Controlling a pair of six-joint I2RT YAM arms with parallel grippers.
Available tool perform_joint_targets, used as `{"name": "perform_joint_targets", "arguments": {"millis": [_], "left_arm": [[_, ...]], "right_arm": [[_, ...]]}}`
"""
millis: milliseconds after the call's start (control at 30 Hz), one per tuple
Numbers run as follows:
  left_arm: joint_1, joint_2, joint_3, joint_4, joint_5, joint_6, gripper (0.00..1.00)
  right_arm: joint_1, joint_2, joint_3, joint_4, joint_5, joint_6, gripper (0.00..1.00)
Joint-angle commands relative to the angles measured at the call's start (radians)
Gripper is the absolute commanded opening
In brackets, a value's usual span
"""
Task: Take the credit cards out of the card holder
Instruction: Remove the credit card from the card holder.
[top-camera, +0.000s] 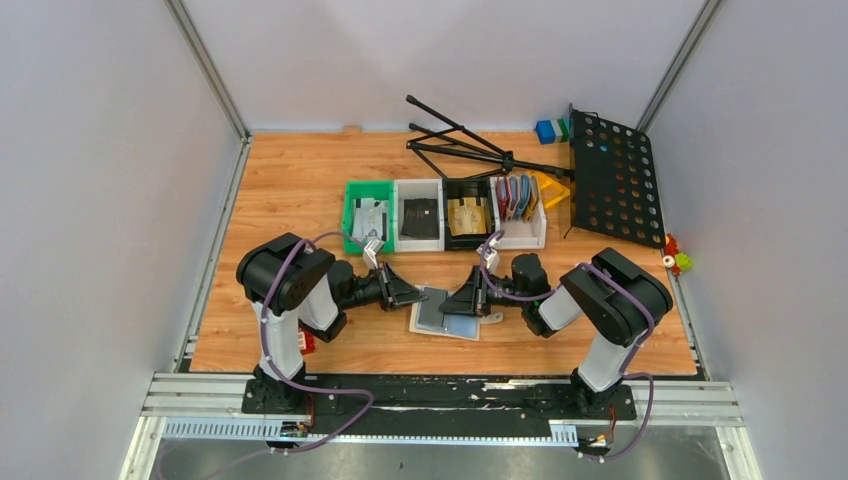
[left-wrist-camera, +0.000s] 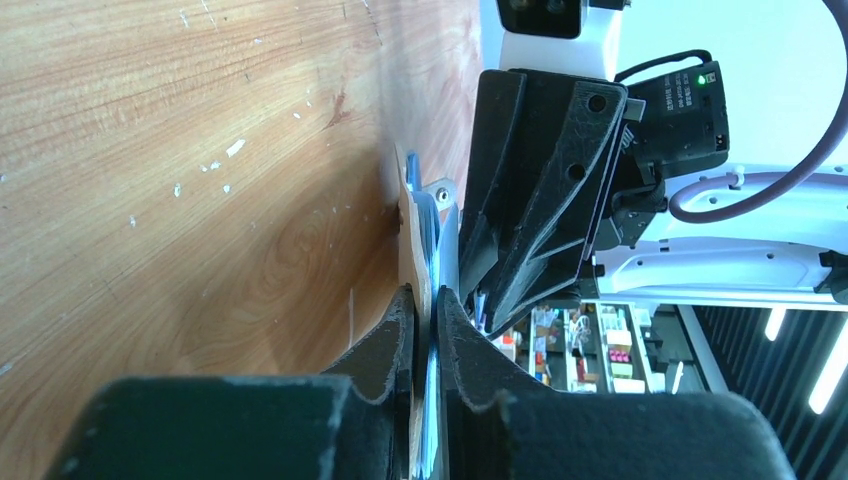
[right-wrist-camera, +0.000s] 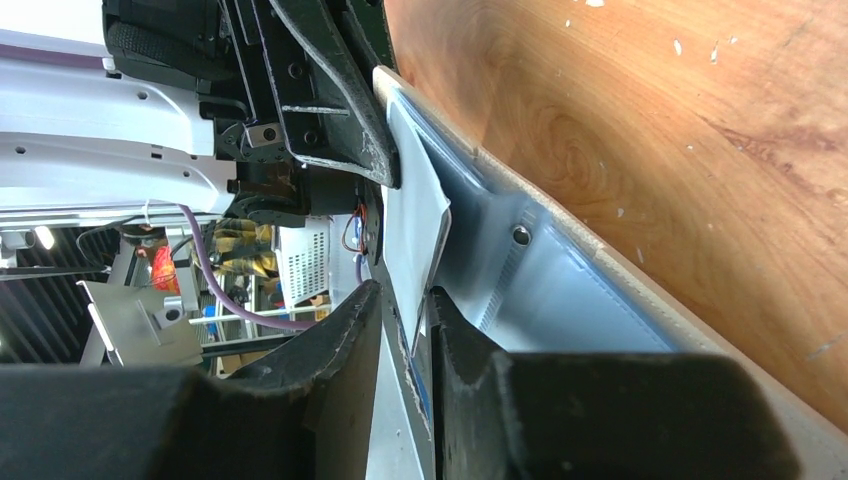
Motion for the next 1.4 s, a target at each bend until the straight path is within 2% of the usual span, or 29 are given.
{"name": "perform_joint_targets", "arguments": {"millis": [0,33,100,200,367,433,633,800,867,1000,1233,1300,1367], "left_arm": [[-0.023,-0.038,0.018,0.102,0.011,-0.002,0.10],[-0.024,-0.045,0.016,0.101,0.011,-0.004,0.11],[-0.024,-0.054,0.014,0.101,0.012,-0.007,0.11],[-0.023,-0.063,0.009,0.101,0.013,-0.008,0.21],[-0.022,-0.090,0.001,0.101,0.017,-0.013,0.33],[-0.022,-0.105,-0.004,0.101,0.020,-0.018,0.35],[-0.022,-0.143,-0.027,0.101,0.028,-0.026,0.29],[-0.022,-0.165,-0.040,0.101,0.039,-0.029,0.17],[-0.022,-0.180,-0.050,0.101,0.047,-0.030,0.17],[-0.021,-0.227,-0.060,0.101,0.057,-0.042,0.24],[-0.022,-0.291,-0.063,0.101,0.063,-0.075,0.15],[-0.021,-0.306,-0.063,0.101,0.065,-0.080,0.15],[-0.022,-0.319,-0.066,0.101,0.066,-0.085,0.20]], "right_arm": [[0.019,-0.047,0.043,0.082,-0.017,0.018,0.23],[0.019,-0.052,0.041,0.079,-0.016,0.017,0.21],[0.019,-0.062,0.038,0.073,-0.015,0.017,0.11],[0.018,-0.077,0.030,0.053,-0.007,0.013,0.00],[0.011,-0.101,0.026,-0.031,0.009,-0.023,0.00],[0.008,-0.105,0.023,-0.039,0.009,-0.026,0.00],[0.006,-0.108,0.023,-0.042,0.005,-0.028,0.00],[0.006,-0.117,0.022,-0.045,0.005,-0.026,0.00],[0.006,-0.124,0.019,-0.047,0.003,-0.025,0.00],[0.006,-0.150,0.017,-0.053,0.002,-0.028,0.00],[0.006,-0.237,0.015,-0.109,0.004,-0.040,0.00],[0.006,-0.275,0.021,-0.158,0.011,-0.058,0.00],[0.006,-0.315,0.027,-0.226,0.017,-0.079,0.00]]}}
